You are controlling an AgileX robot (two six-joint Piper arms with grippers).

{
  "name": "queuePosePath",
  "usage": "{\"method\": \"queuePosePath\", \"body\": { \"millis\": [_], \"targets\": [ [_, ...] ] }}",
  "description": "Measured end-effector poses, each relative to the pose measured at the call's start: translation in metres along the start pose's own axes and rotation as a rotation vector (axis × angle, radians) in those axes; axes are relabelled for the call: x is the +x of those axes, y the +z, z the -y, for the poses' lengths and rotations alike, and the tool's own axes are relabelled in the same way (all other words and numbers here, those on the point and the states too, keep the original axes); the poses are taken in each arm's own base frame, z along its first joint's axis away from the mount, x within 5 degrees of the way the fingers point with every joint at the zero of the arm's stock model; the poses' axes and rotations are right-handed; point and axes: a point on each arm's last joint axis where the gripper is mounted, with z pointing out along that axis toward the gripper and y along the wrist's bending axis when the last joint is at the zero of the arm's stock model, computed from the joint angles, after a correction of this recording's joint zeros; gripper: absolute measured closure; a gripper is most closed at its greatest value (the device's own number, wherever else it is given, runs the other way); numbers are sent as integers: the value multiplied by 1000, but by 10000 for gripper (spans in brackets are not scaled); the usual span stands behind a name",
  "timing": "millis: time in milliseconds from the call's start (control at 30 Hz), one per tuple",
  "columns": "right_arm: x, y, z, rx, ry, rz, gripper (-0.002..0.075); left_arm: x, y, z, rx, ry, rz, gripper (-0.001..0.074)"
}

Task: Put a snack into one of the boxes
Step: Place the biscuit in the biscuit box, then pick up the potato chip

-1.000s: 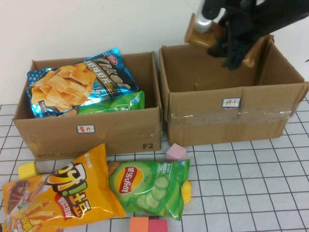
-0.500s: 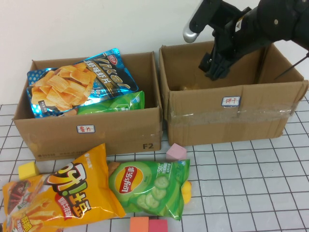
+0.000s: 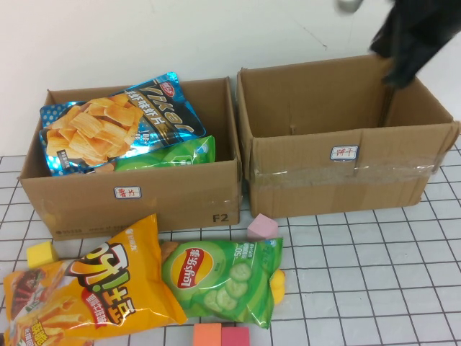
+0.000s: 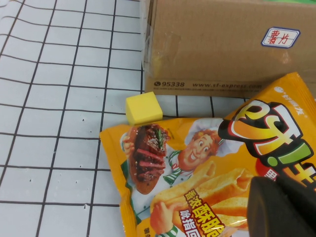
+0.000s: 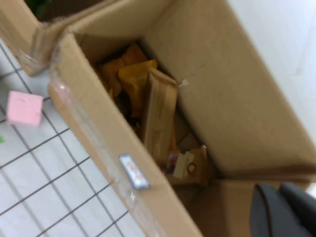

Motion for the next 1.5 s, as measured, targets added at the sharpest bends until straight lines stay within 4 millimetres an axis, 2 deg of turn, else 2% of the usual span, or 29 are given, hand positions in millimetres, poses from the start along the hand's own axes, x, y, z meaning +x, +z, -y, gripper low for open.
{"method": "queuePosePath", "body": {
  "millis": [167, 233, 300, 467, 700, 867, 1133, 1300, 1500],
  "targets": [
    [5, -60, -7, -17, 22, 55, 724, 0, 0, 0, 0, 16, 0, 736],
    [12, -74, -15, -33, 29, 62, 726, 0, 0, 0, 3, 21, 0, 736],
    [23, -80, -25, -53, 40, 49, 726, 0, 0, 1, 12, 27, -1, 736],
    [61, -67, -61, -87, 74, 23, 727, 0, 0, 4, 41, 49, -1, 736],
    [127, -53, -126, -148, 146, -17, 727, 2, 0, 4, 50, 82, -16, 736],
    [166, -59, -164, -177, 178, -17, 727, 2, 0, 5, 53, 102, -23, 736],
    [207, -72, -202, -169, 202, 25, 727, 5, 0, 5, 58, 188, -52, 736],
    [226, -78, -220, -153, 209, 51, 727, 16, 5, 3, 60, 267, -207, 736],
    [235, -82, -228, -133, 209, 81, 727, 19, 22, 8, 121, 450, -297, 729]
  ]
}}
